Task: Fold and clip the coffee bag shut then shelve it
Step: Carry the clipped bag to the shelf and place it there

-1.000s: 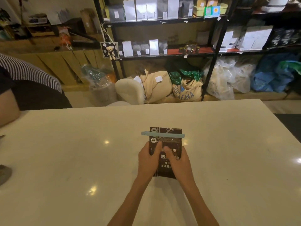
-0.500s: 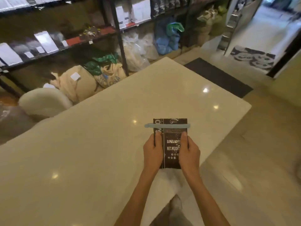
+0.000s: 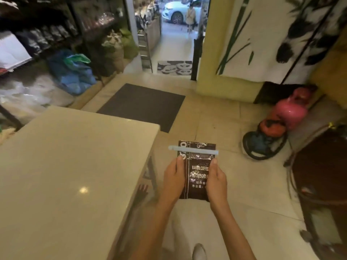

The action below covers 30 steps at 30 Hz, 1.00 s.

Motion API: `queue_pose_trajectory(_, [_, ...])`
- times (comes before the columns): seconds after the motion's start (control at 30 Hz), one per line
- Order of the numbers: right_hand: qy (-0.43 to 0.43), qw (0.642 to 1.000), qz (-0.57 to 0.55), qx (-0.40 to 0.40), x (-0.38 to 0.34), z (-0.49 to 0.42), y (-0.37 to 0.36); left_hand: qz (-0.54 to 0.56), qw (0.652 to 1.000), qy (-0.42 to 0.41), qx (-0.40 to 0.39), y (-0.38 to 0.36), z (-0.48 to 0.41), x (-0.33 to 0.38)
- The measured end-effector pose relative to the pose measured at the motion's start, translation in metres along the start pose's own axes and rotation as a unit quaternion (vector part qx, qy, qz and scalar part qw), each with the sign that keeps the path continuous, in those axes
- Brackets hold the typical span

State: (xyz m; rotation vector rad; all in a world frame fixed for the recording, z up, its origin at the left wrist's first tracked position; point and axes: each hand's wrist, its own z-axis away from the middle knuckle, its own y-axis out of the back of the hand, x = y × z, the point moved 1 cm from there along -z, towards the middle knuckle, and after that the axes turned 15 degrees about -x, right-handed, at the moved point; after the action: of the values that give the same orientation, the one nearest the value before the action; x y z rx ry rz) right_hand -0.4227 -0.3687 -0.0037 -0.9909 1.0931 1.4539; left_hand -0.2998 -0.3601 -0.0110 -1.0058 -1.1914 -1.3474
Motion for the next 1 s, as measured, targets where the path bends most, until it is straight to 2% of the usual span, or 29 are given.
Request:
queue_pose_trajectory(0.1, [0.001,1.000,0.011,0.029,-0.005,-0.049,0.043,-0.009,1.000,-0.017,0.014,-0.039,-0.049,0.017])
queue_pose_trajectory(0.2, [0.007,0.999,0.006,0.033,-0.015,-0.094,0.075,-0.011,1.000,-0.016,-0.003,-0.068,-0.098,0.037])
queue_pose_trajectory(0.37, [0.003,1.000,0.004,0.022,-0.034,-0.174,0.090,0.038,0.999,-0.007,-0.021,-0.077,-0.173,0.055])
queue_pose_trajectory(0.57, [-0.019,0.996,-0.085,-0.013,-0.073,-0.289,0.067,0.098,0.995,0.004,-0.026,-0.049,-0.288,0.077])
queue_pose_trajectory(0.7, [-0.026,0.985,-0.140,-0.093,-0.102,-0.379,0.047,0.128,0.991,0.014,-0.042,-0.016,-0.388,0.090])
queue_pose_trajectory(0.83, [0.028,0.982,-0.089,-0.162,-0.139,-0.463,0.016,0.159,0.986,0.041,-0.033,0.027,-0.480,0.102])
queue_pose_trajectory(1.0, [0.058,0.979,-0.040,-0.190,-0.180,-0.563,-0.026,0.214,0.975,0.063,-0.017,0.076,-0.579,0.111])
